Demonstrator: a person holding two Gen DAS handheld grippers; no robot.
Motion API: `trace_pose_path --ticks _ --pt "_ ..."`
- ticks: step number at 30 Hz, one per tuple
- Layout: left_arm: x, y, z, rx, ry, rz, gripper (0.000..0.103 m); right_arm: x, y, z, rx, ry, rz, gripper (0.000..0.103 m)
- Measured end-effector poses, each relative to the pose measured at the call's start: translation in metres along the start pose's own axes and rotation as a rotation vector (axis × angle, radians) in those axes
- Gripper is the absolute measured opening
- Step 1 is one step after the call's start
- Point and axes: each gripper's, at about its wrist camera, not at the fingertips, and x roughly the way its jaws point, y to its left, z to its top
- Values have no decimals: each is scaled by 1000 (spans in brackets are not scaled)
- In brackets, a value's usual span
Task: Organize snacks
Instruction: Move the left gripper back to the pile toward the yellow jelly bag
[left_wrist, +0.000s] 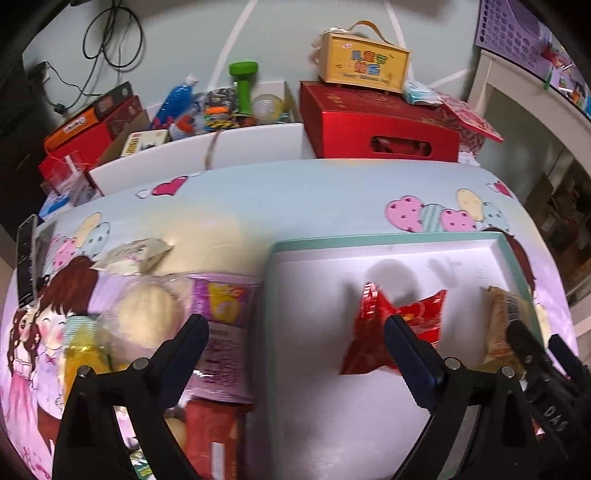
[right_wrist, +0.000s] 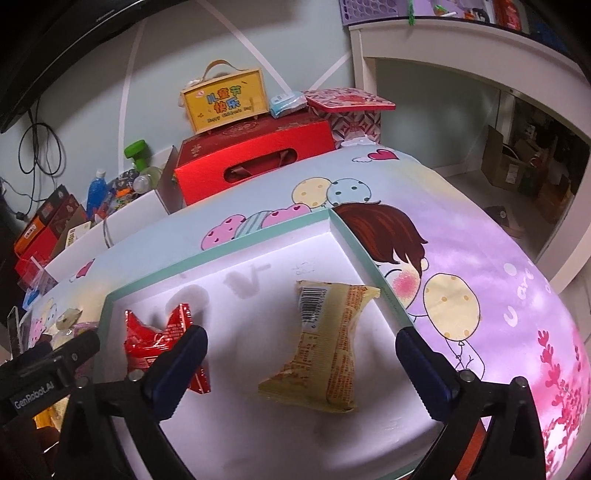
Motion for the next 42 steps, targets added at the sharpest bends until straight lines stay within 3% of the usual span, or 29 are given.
trace_pose_path --ticks 19,28,42 --pt "-41 81 -23 -107 -50 81 103 -29 42 -1 -81 -58 78 103" --pt "-67 140 -45 -185 -54 156 103 -50 99 -13 -183 -67 207 103" --pt "-86 205 -87 -354 -47 108 103 -59 173 -54 -353 3 310 103"
